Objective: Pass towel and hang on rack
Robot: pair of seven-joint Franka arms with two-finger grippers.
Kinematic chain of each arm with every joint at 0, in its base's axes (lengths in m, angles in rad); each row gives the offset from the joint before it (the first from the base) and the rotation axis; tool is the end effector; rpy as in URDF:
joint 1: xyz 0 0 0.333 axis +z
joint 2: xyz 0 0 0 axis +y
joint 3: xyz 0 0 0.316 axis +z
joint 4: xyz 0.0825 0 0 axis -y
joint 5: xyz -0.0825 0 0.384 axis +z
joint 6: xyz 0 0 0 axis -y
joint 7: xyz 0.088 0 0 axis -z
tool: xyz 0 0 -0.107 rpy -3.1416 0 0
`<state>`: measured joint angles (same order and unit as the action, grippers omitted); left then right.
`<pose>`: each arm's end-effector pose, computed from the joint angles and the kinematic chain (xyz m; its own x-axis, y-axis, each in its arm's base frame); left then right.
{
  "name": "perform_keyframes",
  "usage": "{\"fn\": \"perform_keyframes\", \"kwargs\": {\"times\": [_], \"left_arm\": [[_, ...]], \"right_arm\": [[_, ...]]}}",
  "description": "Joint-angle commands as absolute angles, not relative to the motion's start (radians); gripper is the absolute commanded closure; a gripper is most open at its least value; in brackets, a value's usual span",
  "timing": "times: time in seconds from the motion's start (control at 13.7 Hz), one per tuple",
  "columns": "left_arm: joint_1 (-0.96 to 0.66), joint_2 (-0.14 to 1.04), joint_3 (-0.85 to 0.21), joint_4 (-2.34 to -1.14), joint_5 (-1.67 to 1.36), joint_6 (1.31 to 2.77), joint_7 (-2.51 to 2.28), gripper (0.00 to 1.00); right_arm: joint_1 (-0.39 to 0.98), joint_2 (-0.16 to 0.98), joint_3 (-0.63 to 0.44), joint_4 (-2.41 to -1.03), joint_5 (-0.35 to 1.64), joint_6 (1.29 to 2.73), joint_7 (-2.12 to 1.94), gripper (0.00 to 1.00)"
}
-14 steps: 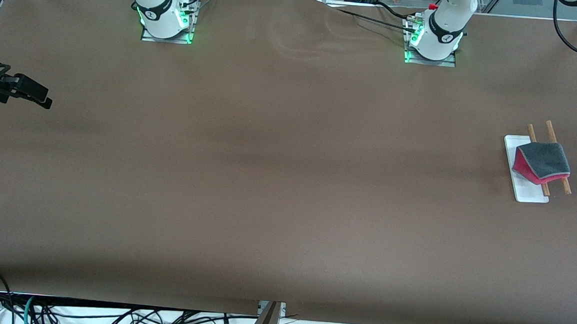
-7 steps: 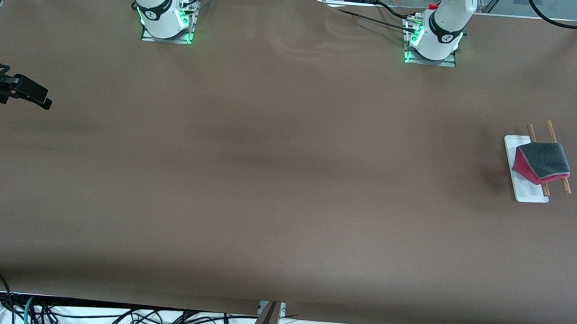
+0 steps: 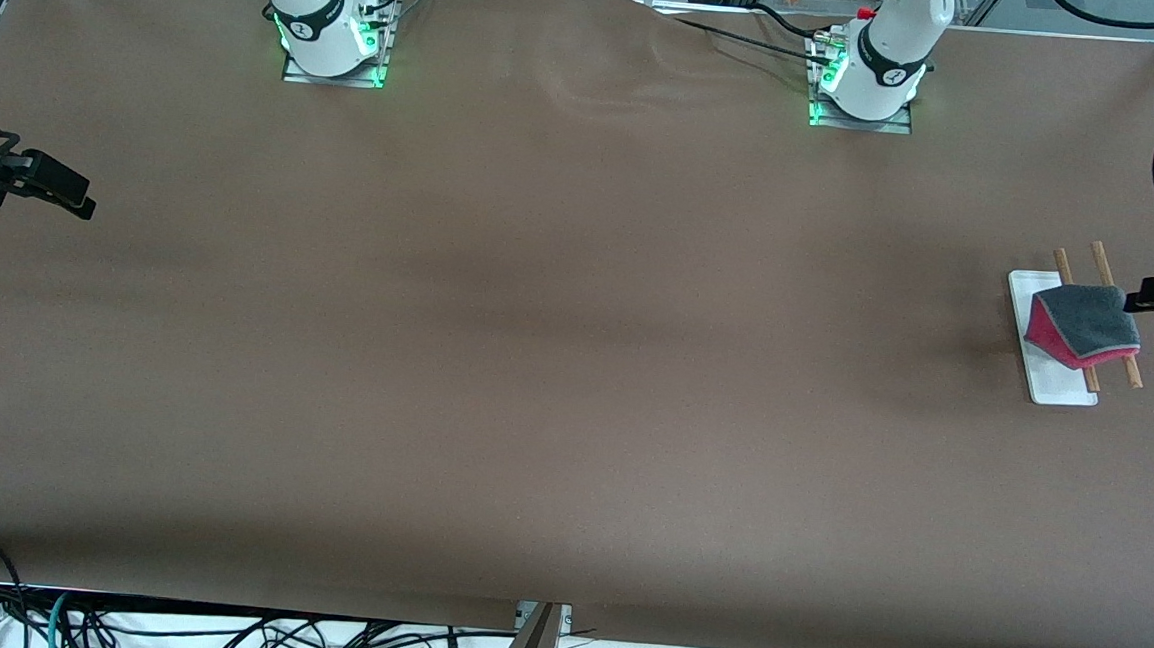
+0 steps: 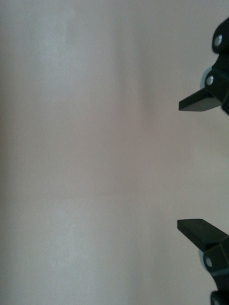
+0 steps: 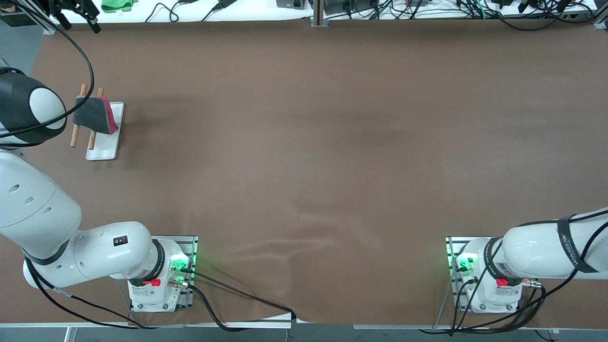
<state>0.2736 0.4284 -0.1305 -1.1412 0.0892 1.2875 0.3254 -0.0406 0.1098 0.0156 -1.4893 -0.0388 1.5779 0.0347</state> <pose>0.6331 0.1218 0.5435 0.9479 -0.1658 -0.2719 -0.1568 -0.9861 0.0547 0.5882 -0.0193 0.6009 0.9980 -0.0594 -0.0199 -0.0586 -0.9976 0.0378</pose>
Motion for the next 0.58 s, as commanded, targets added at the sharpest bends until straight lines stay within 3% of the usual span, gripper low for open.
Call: {"fn": "perform_keyframes", "kwargs": {"times": [0.0,0.22,0.51], "left_arm": [[0.232,0.281,-0.141,-1.352,0.074,1.351,0.180,0.00],[0.184,0.083,-0.115,-1.636,0.055,1.481,0.082,0.00],[-0.003,0.031,0.078,-1.701,0.000,1.532,0.005,0.00]], "right_arm": [[-0.035,0.115,0.021,-1.470,-0.055,1.572,0.026,0.00],[-0.037,0.115,0.018,-1.470,-0.055,1.572,0.025,0.00],[-0.025,0.114,0.023,-1.470,-0.054,1.572,0.025,0.00]]}}
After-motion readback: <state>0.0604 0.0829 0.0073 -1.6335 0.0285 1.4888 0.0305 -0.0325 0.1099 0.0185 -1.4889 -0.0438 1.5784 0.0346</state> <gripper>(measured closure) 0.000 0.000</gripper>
